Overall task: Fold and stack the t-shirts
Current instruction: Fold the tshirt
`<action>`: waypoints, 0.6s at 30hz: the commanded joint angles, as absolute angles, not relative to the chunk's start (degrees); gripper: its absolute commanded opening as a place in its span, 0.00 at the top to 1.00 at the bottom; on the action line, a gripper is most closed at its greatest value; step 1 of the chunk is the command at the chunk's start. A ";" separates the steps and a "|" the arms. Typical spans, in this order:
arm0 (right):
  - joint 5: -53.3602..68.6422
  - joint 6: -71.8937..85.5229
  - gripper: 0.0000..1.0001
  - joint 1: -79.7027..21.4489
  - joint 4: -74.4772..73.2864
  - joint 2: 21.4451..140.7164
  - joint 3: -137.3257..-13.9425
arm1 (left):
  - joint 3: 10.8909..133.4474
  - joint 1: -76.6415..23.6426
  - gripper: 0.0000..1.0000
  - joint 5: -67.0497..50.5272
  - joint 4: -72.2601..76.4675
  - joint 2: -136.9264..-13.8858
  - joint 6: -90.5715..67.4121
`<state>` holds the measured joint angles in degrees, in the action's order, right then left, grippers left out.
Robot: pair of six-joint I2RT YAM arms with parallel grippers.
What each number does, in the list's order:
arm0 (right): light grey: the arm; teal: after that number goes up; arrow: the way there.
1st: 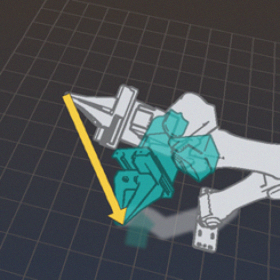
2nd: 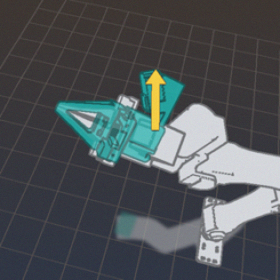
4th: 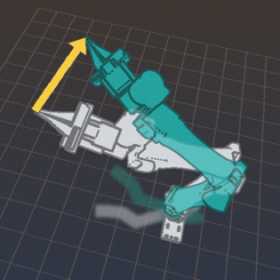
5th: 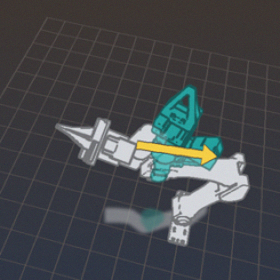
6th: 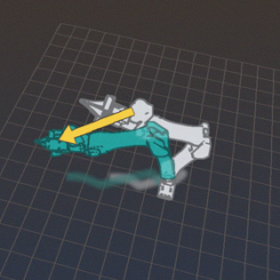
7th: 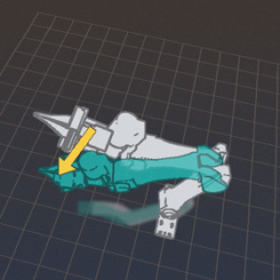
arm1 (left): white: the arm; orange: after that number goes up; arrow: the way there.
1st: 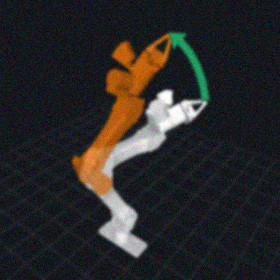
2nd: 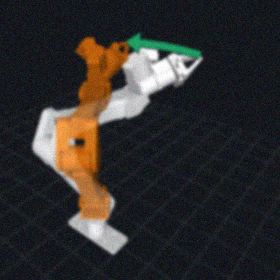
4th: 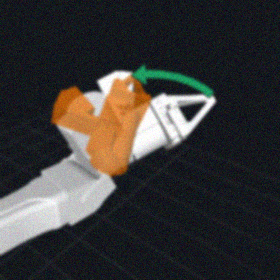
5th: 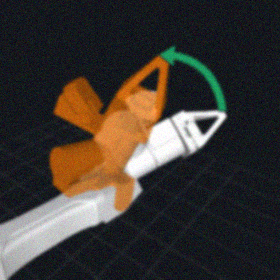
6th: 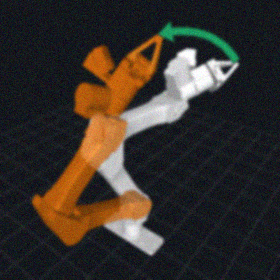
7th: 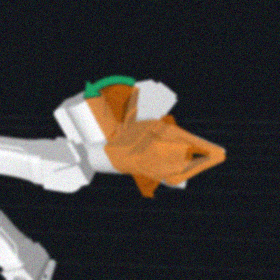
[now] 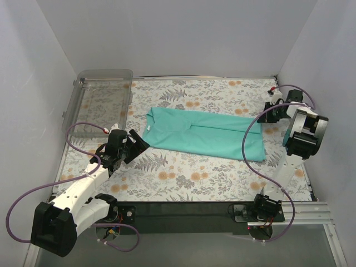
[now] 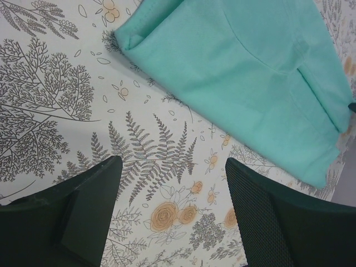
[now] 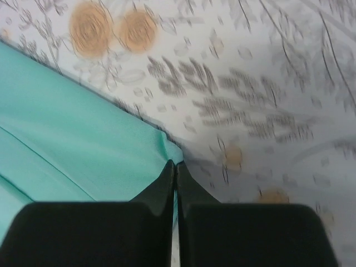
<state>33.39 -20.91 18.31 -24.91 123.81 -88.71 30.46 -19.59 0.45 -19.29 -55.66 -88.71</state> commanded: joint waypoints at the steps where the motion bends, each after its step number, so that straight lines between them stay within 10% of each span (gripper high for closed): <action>1: 31.56 -22.93 0.99 23.19 -24.70 116.74 -81.84 | 29.97 -19.25 0.31 0.09 -17.93 -55.02 -88.60; 10: 26.28 -29.35 0.99 31.72 -21.71 99.94 -59.16 | 33.47 -19.16 0.31 -9.56 -4.68 -68.96 -86.04; 14: 26.11 -31.11 0.58 33.57 -21.09 94.14 -56.25 | 37.16 -19.25 0.34 -10.81 -0.62 -77.77 -88.14; 18: 28.29 -30.50 0.44 33.57 -21.00 89.40 -57.39 | 40.86 -19.25 0.39 -8.97 2.28 -85.85 -90.87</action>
<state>26.57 -29.56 33.58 -22.83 93.25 -56.07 37.12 -19.59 -9.23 -2.76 -82.48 -88.88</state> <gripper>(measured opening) 0.551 0.621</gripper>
